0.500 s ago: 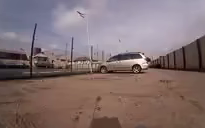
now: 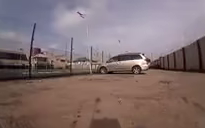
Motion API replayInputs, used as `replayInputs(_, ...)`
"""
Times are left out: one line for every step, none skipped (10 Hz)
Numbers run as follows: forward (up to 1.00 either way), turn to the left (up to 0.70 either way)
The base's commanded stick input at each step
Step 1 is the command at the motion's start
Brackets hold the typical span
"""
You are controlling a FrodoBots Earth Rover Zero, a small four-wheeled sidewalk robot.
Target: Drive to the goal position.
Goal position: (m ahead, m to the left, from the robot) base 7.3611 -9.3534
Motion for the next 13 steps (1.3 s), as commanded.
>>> replayInputs(0.7,0.0)
replayInputs(0.43,0.0)
replayInputs(0.0,0.0)
replayInputs(0.0,0.0)
replayInputs(0.0,0.0)
replayInputs(0.0,0.0)
replayInputs(0.0,0.0)
replayInputs(0.0,0.0)
replayInputs(0.0,0.0)
replayInputs(0.0,0.0)
replayInputs(0.0,0.0)
replayInputs(0.0,-0.12)
replayInputs(0.0,-0.53)
